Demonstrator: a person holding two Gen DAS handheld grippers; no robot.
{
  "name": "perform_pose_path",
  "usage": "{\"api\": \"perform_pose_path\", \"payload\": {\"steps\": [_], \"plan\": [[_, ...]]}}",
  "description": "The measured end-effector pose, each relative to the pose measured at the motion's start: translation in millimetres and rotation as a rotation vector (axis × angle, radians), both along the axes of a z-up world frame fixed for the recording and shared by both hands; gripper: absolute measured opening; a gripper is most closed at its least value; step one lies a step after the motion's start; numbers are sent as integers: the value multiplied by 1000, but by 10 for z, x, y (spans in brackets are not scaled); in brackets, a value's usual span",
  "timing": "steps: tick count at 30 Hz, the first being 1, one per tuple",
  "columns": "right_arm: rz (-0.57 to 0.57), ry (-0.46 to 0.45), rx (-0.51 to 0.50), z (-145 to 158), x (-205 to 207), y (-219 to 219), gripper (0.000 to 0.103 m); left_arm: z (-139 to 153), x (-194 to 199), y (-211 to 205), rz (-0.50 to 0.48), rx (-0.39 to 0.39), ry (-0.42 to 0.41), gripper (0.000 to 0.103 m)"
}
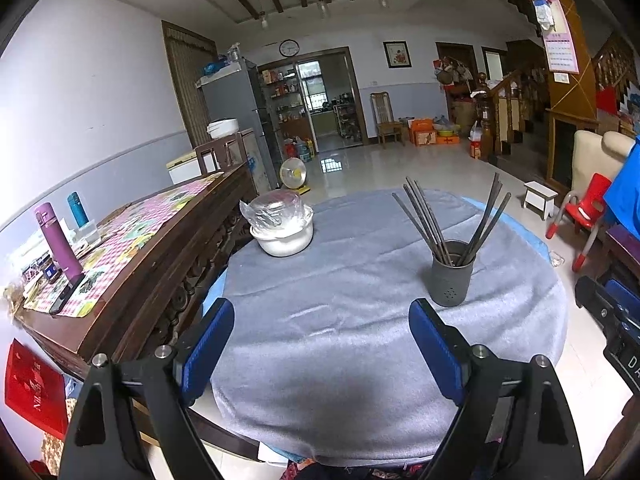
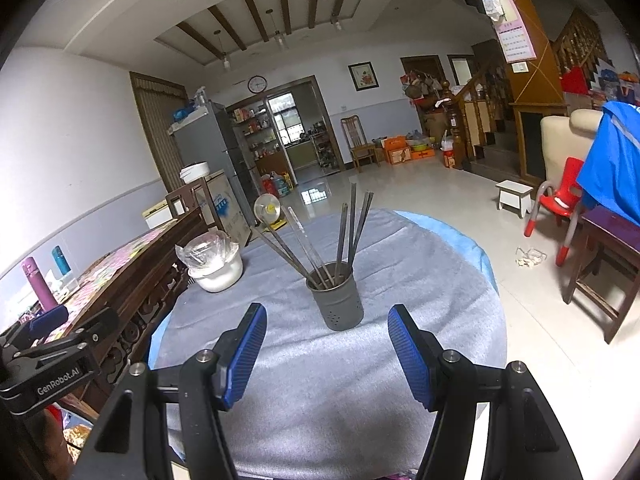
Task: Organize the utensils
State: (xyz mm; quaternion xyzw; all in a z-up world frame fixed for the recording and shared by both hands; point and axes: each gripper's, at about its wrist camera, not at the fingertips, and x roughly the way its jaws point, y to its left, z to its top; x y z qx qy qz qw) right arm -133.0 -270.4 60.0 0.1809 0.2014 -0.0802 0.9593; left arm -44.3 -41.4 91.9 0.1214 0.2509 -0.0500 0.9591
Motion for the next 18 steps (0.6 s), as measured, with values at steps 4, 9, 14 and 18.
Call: {"api": "perform_pose_path", "payload": {"steps": [4, 9, 14, 18], "plan": [[-1, -1, 2, -2, 1, 4, 68, -21, 8, 19, 1, 1, 3, 89], [10, 5, -1, -11, 2, 7, 68, -44, 28, 33, 6, -2, 10, 89], [16, 10, -4, -27, 3, 25, 68, -54, 41, 51, 8, -11, 15, 89], [14, 12, -7, -28, 8, 28, 68, -69, 54, 44, 8, -11, 20, 89]]}}
